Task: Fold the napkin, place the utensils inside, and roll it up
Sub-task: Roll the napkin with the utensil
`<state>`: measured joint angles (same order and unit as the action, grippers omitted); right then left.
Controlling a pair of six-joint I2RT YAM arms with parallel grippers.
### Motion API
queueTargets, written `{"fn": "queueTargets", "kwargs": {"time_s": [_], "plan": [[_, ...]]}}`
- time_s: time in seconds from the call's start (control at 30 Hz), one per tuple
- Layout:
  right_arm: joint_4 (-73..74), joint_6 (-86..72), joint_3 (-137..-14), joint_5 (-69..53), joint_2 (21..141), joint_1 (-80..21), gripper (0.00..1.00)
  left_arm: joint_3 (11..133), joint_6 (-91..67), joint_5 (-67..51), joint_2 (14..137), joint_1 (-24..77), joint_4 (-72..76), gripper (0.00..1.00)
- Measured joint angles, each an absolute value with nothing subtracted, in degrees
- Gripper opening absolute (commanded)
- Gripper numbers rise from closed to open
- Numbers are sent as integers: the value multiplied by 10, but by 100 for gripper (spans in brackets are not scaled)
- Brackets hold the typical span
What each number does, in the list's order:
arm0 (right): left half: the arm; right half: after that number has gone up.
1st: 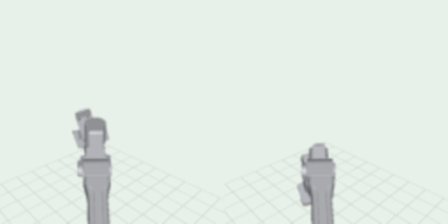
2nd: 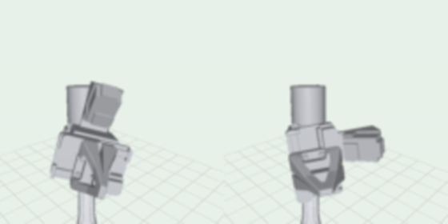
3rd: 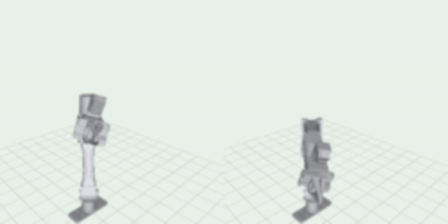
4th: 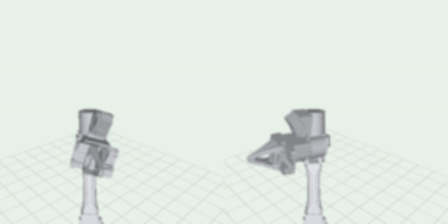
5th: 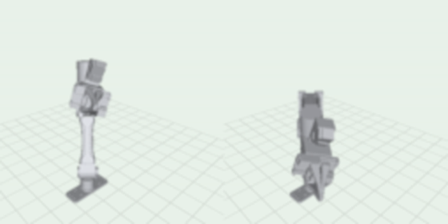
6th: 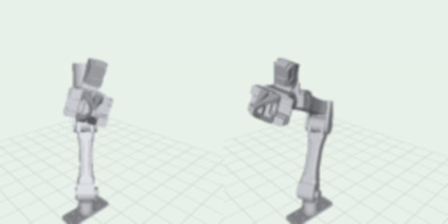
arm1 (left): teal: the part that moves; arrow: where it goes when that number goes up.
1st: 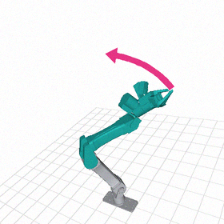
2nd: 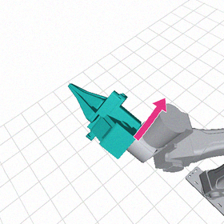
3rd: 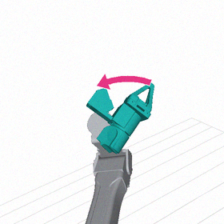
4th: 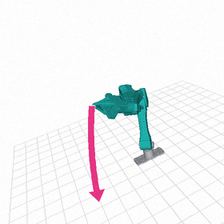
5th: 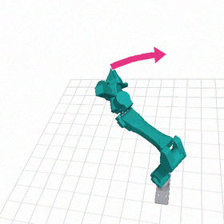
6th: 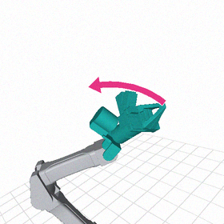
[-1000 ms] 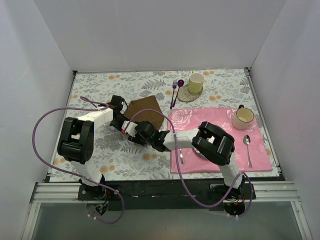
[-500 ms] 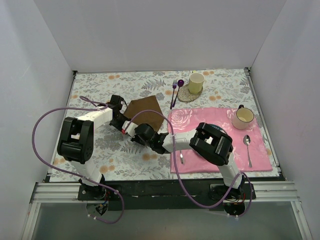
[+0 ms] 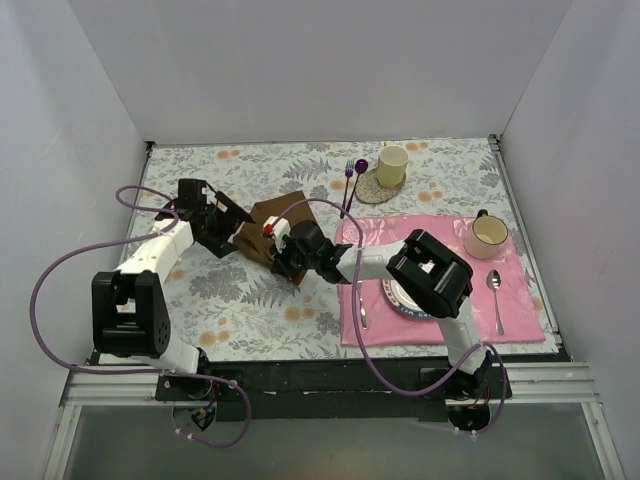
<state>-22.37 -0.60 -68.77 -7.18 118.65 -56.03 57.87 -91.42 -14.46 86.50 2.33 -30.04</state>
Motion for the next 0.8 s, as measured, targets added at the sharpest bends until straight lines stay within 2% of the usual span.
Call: {"fn": "queueTargets", "kwargs": {"time_s": [0.17,0.3,0.33,0.4,0.53,0.8], "plan": [[-210,-82,-720,-210,1215,-508,1,576,-895,-160,827,26,-295,79],[-208,-153,-762,-334,1260,-467,1,557,-884,-172,803,26,-295,72],[-209,-169,-771,-357,1270,-460,1,550,-883,-177,799,27,-294,65],[-209,-211,-799,-421,1299,-441,1,535,-882,-188,795,28,-291,61],[-209,-271,-839,-499,1341,-420,1,511,-883,-205,795,45,-282,69],[-286,-412,-826,-550,1366,-405,1,441,-942,-219,813,69,-239,66]]}}
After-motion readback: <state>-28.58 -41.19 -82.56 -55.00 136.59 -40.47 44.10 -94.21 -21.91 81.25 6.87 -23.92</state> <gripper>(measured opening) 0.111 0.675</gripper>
